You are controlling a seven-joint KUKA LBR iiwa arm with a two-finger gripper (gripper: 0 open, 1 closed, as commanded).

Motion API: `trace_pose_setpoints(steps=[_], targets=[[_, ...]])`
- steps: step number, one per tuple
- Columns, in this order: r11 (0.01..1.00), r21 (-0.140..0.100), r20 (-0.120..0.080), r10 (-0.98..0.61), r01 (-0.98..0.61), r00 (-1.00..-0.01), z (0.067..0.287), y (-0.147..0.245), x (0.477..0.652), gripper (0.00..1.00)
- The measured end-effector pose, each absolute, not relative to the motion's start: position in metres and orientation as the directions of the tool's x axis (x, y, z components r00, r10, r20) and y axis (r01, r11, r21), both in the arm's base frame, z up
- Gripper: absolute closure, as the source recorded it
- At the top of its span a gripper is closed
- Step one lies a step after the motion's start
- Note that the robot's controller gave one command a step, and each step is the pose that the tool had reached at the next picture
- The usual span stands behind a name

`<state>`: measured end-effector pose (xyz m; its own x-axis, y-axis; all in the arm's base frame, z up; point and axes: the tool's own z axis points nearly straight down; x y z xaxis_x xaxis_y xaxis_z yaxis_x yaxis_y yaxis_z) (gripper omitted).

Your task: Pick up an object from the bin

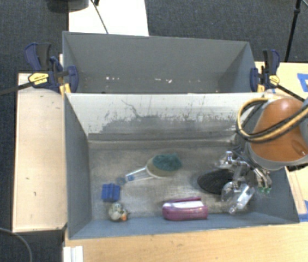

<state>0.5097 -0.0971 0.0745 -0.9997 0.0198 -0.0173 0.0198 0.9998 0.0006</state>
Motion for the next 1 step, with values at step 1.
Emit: trace_pose_setpoints(steps=[1], targets=[[1.000,-0.001,-0.009,0.003,0.003,-1.000,0.2019,-0.0893,0.4965,1.00]])
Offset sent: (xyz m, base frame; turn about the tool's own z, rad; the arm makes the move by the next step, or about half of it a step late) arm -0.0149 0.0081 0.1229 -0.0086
